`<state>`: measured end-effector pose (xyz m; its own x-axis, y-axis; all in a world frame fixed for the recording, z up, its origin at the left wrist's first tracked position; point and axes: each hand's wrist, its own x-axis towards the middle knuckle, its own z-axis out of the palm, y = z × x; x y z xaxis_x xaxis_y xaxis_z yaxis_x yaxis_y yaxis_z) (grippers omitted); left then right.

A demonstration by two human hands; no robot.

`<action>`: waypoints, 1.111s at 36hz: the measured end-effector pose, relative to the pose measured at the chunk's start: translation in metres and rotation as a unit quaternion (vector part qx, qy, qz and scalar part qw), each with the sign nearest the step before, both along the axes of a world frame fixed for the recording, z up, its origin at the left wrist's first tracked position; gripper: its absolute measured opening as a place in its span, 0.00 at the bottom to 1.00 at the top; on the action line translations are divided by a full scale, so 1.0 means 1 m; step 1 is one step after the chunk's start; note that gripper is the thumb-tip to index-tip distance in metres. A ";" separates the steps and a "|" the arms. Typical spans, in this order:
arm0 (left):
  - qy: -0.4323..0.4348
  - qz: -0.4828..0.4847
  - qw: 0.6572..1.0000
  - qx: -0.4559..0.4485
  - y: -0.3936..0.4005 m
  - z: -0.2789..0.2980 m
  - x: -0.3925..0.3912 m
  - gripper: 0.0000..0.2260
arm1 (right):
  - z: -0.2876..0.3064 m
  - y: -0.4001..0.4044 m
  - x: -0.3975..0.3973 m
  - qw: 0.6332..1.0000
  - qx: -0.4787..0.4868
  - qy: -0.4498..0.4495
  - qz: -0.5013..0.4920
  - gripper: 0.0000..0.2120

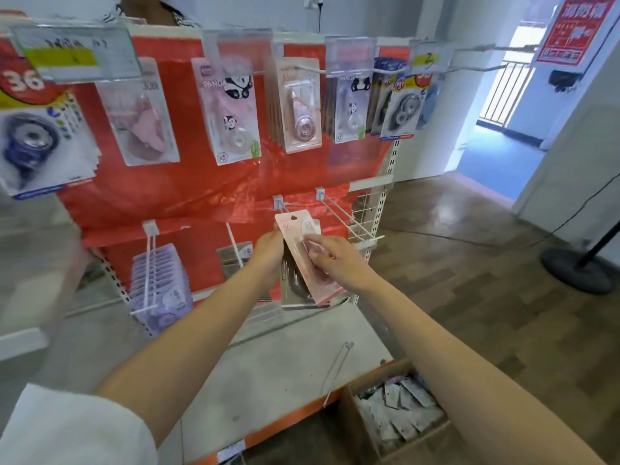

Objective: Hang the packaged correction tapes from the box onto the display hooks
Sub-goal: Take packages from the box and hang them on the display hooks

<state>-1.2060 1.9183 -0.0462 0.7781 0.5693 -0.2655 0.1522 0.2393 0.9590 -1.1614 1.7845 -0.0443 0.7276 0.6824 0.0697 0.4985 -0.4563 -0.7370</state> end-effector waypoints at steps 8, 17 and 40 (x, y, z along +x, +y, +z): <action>-0.043 -0.068 0.996 -0.029 0.010 0.002 -0.022 0.10 | -0.017 0.010 -0.003 0.980 0.044 0.183 -0.061 0.44; 0.012 -0.013 0.999 0.033 0.027 -0.007 -0.038 0.26 | -0.025 0.019 -0.020 0.915 0.133 0.373 -0.078 0.18; 0.063 0.083 0.984 0.146 0.040 -0.015 -0.081 0.15 | -0.041 0.045 -0.047 0.881 0.177 0.436 -0.046 0.08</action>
